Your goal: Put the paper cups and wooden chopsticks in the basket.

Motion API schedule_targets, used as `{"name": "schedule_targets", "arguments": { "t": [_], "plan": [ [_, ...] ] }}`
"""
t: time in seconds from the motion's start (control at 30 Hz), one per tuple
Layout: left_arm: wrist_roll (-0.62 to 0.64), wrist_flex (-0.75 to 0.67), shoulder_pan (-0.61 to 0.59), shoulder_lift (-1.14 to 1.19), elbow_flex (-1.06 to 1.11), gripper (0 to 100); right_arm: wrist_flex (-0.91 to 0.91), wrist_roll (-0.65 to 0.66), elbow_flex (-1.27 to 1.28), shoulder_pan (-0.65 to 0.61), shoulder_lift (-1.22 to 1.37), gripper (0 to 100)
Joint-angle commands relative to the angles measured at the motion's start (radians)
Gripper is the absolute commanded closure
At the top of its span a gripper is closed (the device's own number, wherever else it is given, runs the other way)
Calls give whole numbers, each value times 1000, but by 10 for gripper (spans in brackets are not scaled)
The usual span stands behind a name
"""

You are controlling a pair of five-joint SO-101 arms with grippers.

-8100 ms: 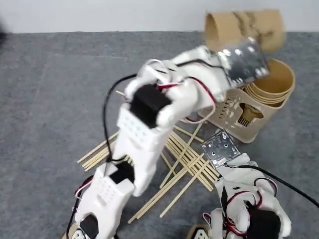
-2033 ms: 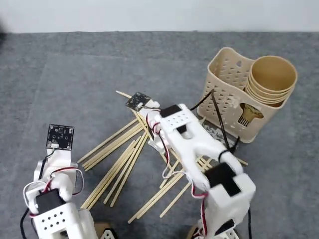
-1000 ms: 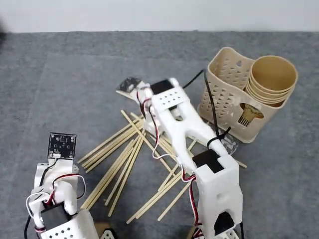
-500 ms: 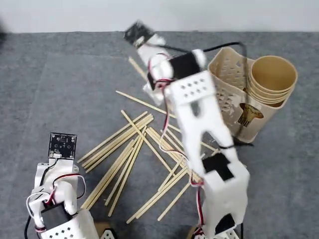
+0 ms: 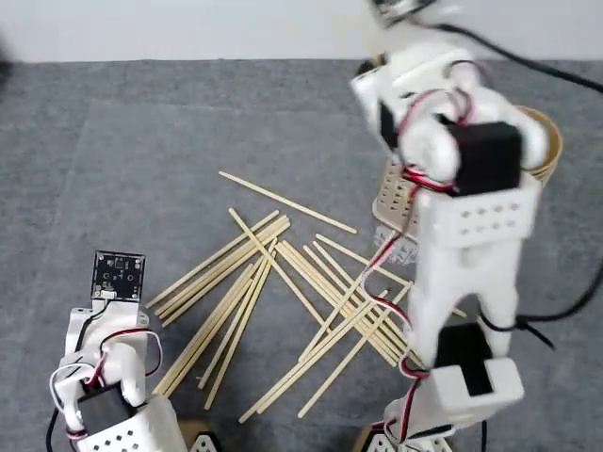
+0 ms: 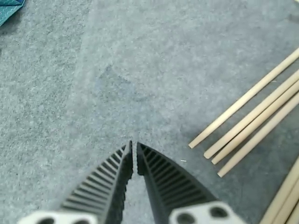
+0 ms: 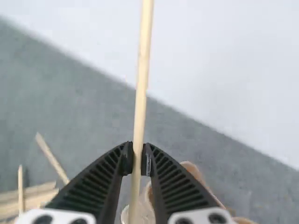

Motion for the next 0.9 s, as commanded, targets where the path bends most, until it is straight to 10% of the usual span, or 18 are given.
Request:
{"name": "schedule_targets", "arguments": {
  "t": [0.0, 0.23, 0.87],
  "plan": [
    [-8, 2, -5, -12, -8, 984, 19, -114, -44, 51, -102, 991],
    [-8, 2, -5, -12, -8, 984, 140, -160, -43, 65, -200, 991],
    [-8, 2, -5, -12, -8, 984, -412, -298, -41, 189, 122, 991]
  ]
}}
